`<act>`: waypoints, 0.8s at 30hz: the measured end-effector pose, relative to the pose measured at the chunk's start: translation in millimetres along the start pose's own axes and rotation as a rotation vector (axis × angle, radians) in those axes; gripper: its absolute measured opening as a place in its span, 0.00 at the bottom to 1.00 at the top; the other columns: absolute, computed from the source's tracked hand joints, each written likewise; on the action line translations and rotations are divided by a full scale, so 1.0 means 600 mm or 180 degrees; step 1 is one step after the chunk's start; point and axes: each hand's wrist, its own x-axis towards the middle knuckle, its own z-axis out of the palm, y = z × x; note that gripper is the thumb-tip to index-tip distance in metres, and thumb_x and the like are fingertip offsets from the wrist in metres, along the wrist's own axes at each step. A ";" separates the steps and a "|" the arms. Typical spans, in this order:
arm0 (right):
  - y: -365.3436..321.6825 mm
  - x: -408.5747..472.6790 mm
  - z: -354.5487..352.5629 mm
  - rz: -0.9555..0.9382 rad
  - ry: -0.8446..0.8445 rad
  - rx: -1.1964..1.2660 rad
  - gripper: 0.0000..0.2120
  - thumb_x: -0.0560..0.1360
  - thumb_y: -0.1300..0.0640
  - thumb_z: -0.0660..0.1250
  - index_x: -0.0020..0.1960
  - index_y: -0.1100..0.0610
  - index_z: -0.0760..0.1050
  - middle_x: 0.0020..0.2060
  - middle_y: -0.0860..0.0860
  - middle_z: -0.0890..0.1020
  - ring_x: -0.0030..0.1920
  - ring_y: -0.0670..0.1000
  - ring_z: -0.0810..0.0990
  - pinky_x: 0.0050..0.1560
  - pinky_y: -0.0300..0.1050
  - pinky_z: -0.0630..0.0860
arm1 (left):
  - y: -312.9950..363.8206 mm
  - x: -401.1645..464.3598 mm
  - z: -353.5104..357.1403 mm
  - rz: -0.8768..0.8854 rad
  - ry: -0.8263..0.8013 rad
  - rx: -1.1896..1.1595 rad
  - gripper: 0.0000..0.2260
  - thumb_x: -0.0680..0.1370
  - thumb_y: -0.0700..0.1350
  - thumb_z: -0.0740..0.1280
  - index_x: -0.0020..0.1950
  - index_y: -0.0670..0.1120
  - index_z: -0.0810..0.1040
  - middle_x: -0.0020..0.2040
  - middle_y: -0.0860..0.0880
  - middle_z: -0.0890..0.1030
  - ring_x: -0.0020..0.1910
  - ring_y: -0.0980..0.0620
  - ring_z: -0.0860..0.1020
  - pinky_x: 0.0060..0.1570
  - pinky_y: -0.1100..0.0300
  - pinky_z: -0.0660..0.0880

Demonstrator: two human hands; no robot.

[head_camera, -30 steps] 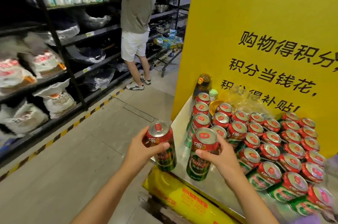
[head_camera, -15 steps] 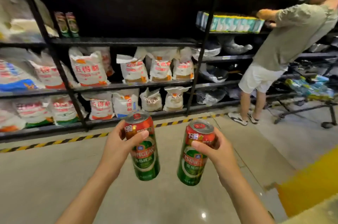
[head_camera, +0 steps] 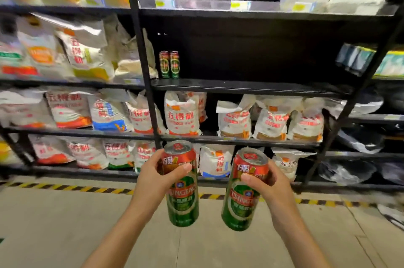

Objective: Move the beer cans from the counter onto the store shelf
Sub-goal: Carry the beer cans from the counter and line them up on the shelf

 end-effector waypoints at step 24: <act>-0.005 0.808 0.203 -0.0295 -0.0775 -0.0164 0.24 0.65 0.53 0.76 0.58 0.45 0.73 0.52 0.46 0.81 0.53 0.47 0.79 0.51 0.49 0.79 | 0.000 0.744 -0.007 0.0144 0.0893 0.0272 0.14 0.69 0.47 0.73 0.50 0.57 0.75 0.50 0.53 0.81 0.49 0.54 0.79 0.41 0.60 0.75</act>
